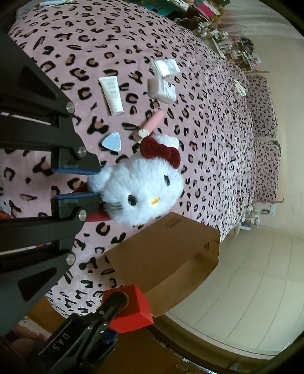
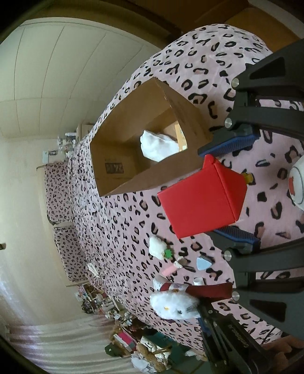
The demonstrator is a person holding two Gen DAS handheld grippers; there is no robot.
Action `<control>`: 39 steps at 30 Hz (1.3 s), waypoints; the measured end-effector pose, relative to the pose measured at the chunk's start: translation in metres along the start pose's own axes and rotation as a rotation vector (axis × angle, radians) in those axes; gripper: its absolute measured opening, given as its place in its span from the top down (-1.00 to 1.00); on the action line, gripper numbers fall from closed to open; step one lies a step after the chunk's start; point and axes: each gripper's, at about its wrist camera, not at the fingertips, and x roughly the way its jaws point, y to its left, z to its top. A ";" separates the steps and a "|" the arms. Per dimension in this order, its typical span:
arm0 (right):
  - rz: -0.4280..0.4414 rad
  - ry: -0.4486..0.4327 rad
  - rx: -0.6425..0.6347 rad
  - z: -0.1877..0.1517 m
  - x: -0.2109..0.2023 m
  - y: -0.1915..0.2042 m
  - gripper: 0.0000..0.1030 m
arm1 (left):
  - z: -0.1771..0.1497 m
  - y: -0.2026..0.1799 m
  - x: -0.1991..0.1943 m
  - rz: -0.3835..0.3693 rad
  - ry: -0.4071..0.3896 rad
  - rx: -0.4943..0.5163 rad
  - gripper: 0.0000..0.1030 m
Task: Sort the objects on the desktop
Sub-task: 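Carry the Hello Kitty plush and red box with both tools toward the cardboard box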
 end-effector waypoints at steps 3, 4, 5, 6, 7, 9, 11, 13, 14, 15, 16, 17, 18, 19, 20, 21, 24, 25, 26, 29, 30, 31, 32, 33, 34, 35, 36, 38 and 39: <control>-0.002 0.000 0.004 0.001 0.001 -0.005 -0.10 | 0.004 -0.008 0.003 -0.004 0.001 0.015 0.76; -0.004 0.000 0.005 0.001 0.002 -0.006 -0.10 | 0.005 -0.010 0.005 -0.007 0.003 0.019 0.76; -0.005 0.002 0.007 0.001 0.003 -0.008 -0.10 | 0.006 -0.013 0.006 -0.010 0.003 0.024 0.76; -0.005 0.002 0.009 0.001 0.002 -0.009 -0.10 | 0.007 -0.015 0.007 -0.012 0.004 0.028 0.76; -0.007 0.001 0.012 0.001 0.003 -0.011 -0.10 | 0.008 -0.017 0.008 -0.015 0.006 0.033 0.76; -0.010 0.003 0.015 0.001 0.003 -0.014 -0.10 | 0.010 -0.022 0.011 -0.021 0.006 0.043 0.76; -0.014 0.002 0.019 0.002 0.003 -0.017 -0.10 | 0.011 -0.027 0.013 -0.027 0.008 0.054 0.76; -0.020 0.000 0.021 0.003 0.003 -0.020 -0.10 | 0.013 -0.032 0.017 -0.033 0.010 0.065 0.76; -0.022 -0.002 0.024 0.004 0.003 -0.022 -0.10 | 0.014 -0.034 0.018 -0.036 0.011 0.070 0.76; -0.024 -0.002 0.026 0.004 0.003 -0.023 -0.10 | 0.014 -0.037 0.020 -0.040 0.012 0.076 0.76; -0.027 -0.004 0.029 0.005 0.002 -0.025 -0.10 | 0.015 -0.040 0.021 -0.044 0.013 0.082 0.76; -0.029 -0.006 0.031 0.005 0.002 -0.028 -0.10 | 0.017 -0.043 0.023 -0.047 0.014 0.088 0.76; -0.031 -0.006 0.033 0.006 0.002 -0.029 -0.10 | 0.018 -0.046 0.025 -0.049 0.014 0.098 0.76; -0.036 -0.009 0.036 0.007 0.002 -0.032 -0.10 | 0.019 -0.048 0.026 -0.051 0.014 0.105 0.76; -0.038 -0.010 0.038 0.007 0.002 -0.034 -0.10 | 0.020 -0.051 0.027 -0.055 0.014 0.112 0.76; -0.041 -0.011 0.039 0.008 0.002 -0.035 -0.10 | 0.021 -0.053 0.029 -0.062 0.015 0.118 0.76; -0.053 -0.013 0.043 0.010 0.003 -0.039 -0.10 | 0.024 -0.058 0.033 -0.073 0.015 0.134 0.76; -0.056 -0.013 0.044 0.011 0.003 -0.040 -0.10 | 0.025 -0.059 0.034 -0.076 0.015 0.140 0.76; -0.060 -0.013 0.045 0.011 0.004 -0.041 -0.10 | 0.026 -0.061 0.036 -0.079 0.015 0.150 0.76; -0.064 -0.014 0.048 0.013 0.005 -0.042 -0.10 | 0.030 -0.063 0.039 -0.090 0.015 0.166 0.76; -0.065 -0.014 0.050 0.014 0.006 -0.042 -0.10 | 0.031 -0.064 0.041 -0.094 0.017 0.169 0.76; -0.064 -0.014 0.050 0.014 0.006 -0.041 -0.10 | 0.032 -0.064 0.042 -0.098 0.018 0.172 0.76; -0.064 -0.014 0.046 0.015 0.007 -0.039 -0.10 | 0.034 -0.063 0.044 -0.102 0.020 0.177 0.75; -0.066 -0.014 0.042 0.017 0.008 -0.037 -0.10 | 0.036 -0.063 0.046 -0.103 0.021 0.181 0.76; -0.066 -0.015 0.039 0.019 0.010 -0.036 -0.10 | 0.038 -0.063 0.047 -0.104 0.022 0.185 0.76; -0.064 -0.015 0.037 0.020 0.011 -0.034 -0.10 | 0.042 -0.062 0.049 -0.107 0.022 0.189 0.76; -0.062 -0.017 0.035 0.023 0.013 -0.032 -0.10 | 0.044 -0.061 0.051 -0.110 0.022 0.192 0.76; -0.063 -0.019 0.026 0.030 0.018 -0.027 -0.10 | 0.052 -0.058 0.056 -0.117 0.023 0.199 0.75; -0.063 -0.021 0.022 0.033 0.019 -0.025 -0.10 | 0.055 -0.057 0.057 -0.121 0.024 0.201 0.75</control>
